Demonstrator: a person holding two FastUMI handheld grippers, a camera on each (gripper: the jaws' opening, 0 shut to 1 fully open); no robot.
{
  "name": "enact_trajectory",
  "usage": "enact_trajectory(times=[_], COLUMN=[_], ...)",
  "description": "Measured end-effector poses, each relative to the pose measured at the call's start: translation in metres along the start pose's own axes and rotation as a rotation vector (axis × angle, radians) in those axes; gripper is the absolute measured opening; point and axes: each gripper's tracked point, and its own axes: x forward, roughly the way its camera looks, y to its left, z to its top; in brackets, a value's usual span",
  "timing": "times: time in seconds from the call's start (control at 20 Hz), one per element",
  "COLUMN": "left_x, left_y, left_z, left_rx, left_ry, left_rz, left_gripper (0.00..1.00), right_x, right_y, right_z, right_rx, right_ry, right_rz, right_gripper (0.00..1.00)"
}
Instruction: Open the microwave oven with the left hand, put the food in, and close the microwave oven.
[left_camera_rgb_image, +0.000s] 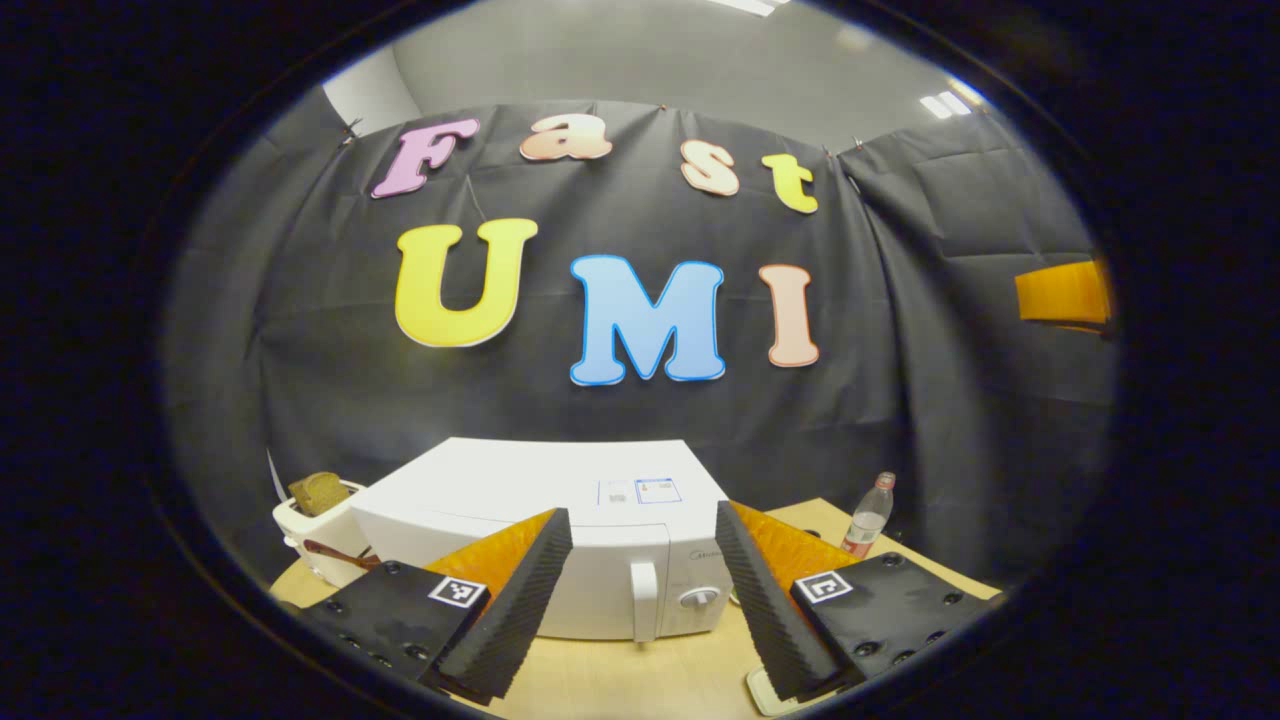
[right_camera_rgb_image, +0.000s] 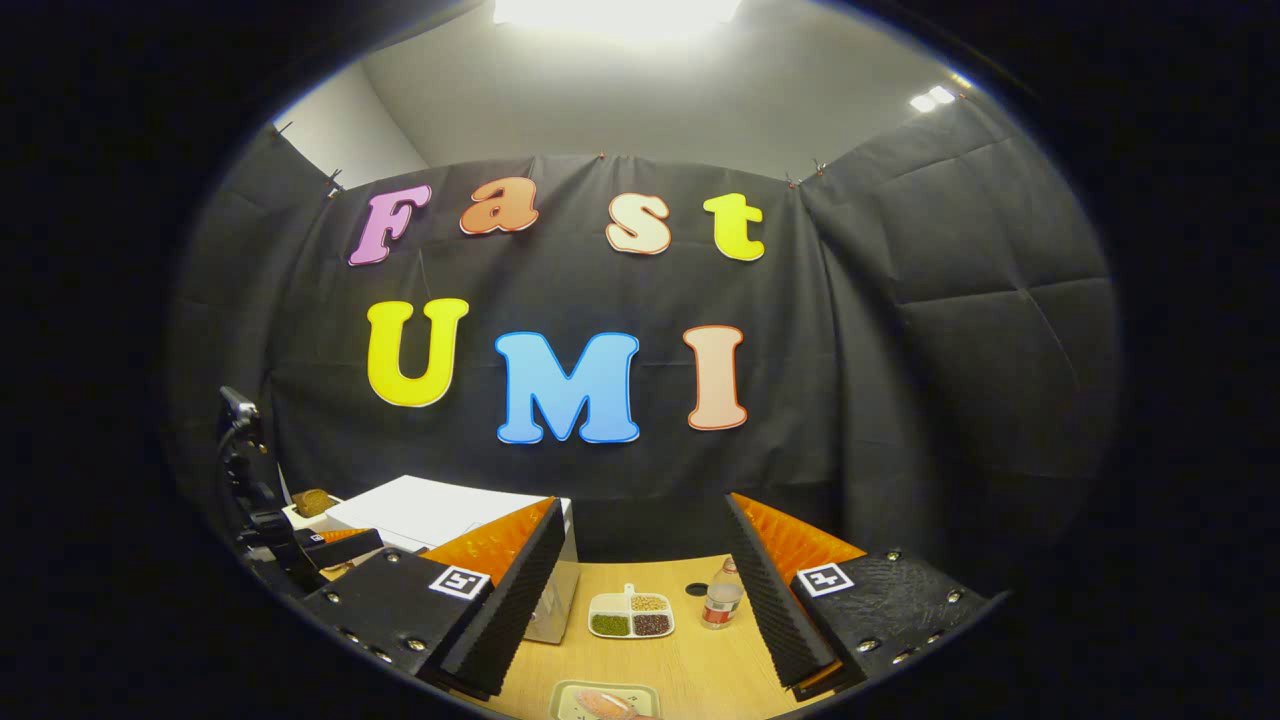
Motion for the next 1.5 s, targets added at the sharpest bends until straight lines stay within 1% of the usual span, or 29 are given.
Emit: enact_trajectory(times=[0.15, 0.4, 0.55, 0.65, 0.75, 0.9, 1.0, 1.05, 1.1, 1.15, 1.2, 1.25, 1.3, 1.35, 1.45, 1.5], left_x=[0.022, 0.056, 0.074, 0.084, 0.088, 0.092, 0.091, 0.092, 0.091, 0.090, 0.089, 0.088, 0.087, 0.086, 0.087, 0.086], left_y=[-0.006, -0.004, 0.000, 0.003, 0.003, 0.006, -0.002, -0.001, -0.001, -0.002, -0.002, -0.002, -0.002, -0.002, -0.002, -0.002], left_z=[-0.032, -0.091, -0.116, -0.131, -0.143, -0.156, -0.159, -0.160, -0.161, -0.160, -0.160, -0.159, -0.159, -0.157, -0.158, -0.158], left_rx=[0.011, -0.029, -0.030, -0.028, -0.025, -0.053, -0.059, -0.027, 0.001, 0.003, -0.022, -0.045, -0.049, -0.048, -0.053, -0.062], left_ry=[0.057, 0.170, 0.230, 0.264, 0.295, 0.330, 0.343, 0.345, 0.348, 0.357, 0.360, 0.365, 0.365, 0.364, 0.369, 0.376], left_rz=[-0.010, -0.010, -0.003, -0.008, -0.013, -0.011, -0.046, -0.058, -0.060, -0.070, -0.073, -0.073, -0.078, -0.079, -0.089, -0.092], left_gripper=[0.96, 0.96, 0.97, 0.92, 0.92, 0.82, 0.52, 0.36, 0.34, 0.33, 0.30, 0.30, 0.25, 0.25, 0.19, 0.19], right_x=[-0.002, -0.003, -0.002, -0.002, 0.000, 0.002, 0.004, 0.005, 0.006, 0.007, 0.008, 0.008, 0.009, 0.009, 0.010, 0.010], right_y=[-0.012, -0.028, -0.035, -0.039, -0.043, -0.046, -0.046, -0.044, -0.042, -0.040, -0.038, -0.035, -0.032, -0.030, -0.027, -0.027], right_z=[-0.005, -0.014, -0.018, -0.019, -0.020, -0.024, -0.026, -0.027, -0.027, -0.028, -0.029, -0.029, -0.029, -0.029, -0.029, -0.029], right_rx=[-0.007, -0.013, -0.007, -0.005, -0.006, 0.003, 0.008, 0.011, 0.014, 0.015, 0.016, 0.016, 0.016, 0.017, 0.014, 0.010], right_ry=[0.014, 0.034, 0.047, 0.050, 0.053, 0.063, 0.068, 0.070, 0.072, 0.073, 0.072, 0.072, 0.071, 0.071, 0.068, 0.066], right_rz=[-0.030, -0.068, -0.082, -0.092, -0.100, -0.106, -0.104, -0.101, -0.096, -0.091, -0.084, -0.077, -0.072, -0.067, -0.056, -0.053], right_gripper=[0.96, 0.96, 0.96, 0.96, 0.96, 0.96, 0.96, 0.96, 0.96, 0.96, 0.96, 0.96, 0.96, 0.96, 0.96, 0.96])
